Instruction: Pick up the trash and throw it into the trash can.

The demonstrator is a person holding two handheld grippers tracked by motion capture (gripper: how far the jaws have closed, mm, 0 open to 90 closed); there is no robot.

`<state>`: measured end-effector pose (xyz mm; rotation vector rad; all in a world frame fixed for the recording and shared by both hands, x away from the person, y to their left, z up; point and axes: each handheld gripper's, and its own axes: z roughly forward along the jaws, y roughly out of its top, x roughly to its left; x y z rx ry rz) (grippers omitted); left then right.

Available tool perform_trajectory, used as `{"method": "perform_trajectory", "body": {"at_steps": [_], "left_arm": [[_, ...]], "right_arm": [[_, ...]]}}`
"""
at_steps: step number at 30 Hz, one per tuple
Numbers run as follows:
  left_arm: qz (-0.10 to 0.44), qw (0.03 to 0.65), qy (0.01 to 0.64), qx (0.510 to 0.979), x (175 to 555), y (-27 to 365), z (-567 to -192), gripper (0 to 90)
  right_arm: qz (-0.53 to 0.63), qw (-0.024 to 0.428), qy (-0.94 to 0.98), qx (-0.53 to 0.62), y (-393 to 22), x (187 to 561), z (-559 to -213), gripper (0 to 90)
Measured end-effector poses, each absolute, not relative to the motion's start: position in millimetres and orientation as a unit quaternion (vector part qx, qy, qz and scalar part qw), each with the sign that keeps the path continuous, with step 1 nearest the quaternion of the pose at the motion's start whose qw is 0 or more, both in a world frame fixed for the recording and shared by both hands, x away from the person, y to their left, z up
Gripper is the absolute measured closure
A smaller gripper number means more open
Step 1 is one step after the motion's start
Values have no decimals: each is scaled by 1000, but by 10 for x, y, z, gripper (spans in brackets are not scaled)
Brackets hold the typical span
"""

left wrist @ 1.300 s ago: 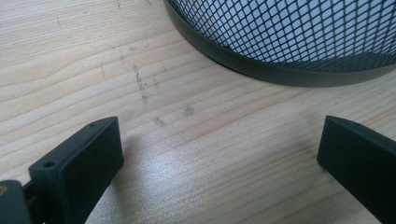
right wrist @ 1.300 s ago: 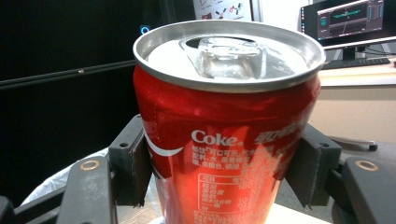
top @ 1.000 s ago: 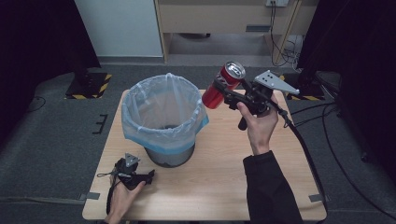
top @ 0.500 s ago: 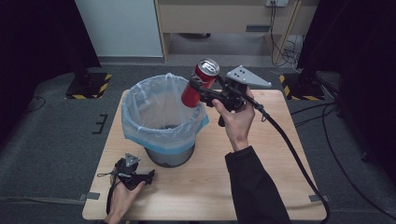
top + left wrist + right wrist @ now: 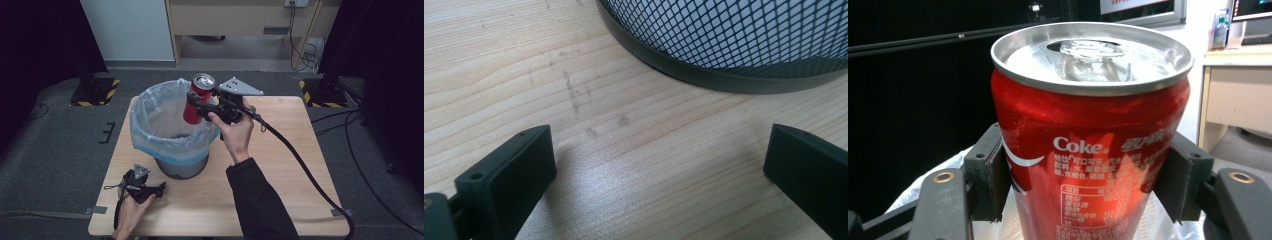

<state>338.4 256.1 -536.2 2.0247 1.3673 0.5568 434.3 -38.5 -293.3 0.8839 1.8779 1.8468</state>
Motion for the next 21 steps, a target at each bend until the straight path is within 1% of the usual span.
{"method": "perform_trajectory", "body": {"at_steps": [3,8,10,17,21], "left_arm": [[211,313,518,768,3384,2560,-5362,0],[211,313,518,767,3384,2560,-5362,0],[211,313,518,767,3384,2560,-5362,0],[211,313,518,768,3384,2560,-5362,0],[211,313,518,768,3386,2558,-5362,0]], "right_arm": [[646,184,672,313,-354,4356,-2980,329],[639,186,677,313,-322,4368,-3024,275],[637,189,678,314,-322,4367,-3025,272],[644,206,667,312,-401,4326,-2939,252],[638,226,665,316,-486,4296,-2879,226]]}}
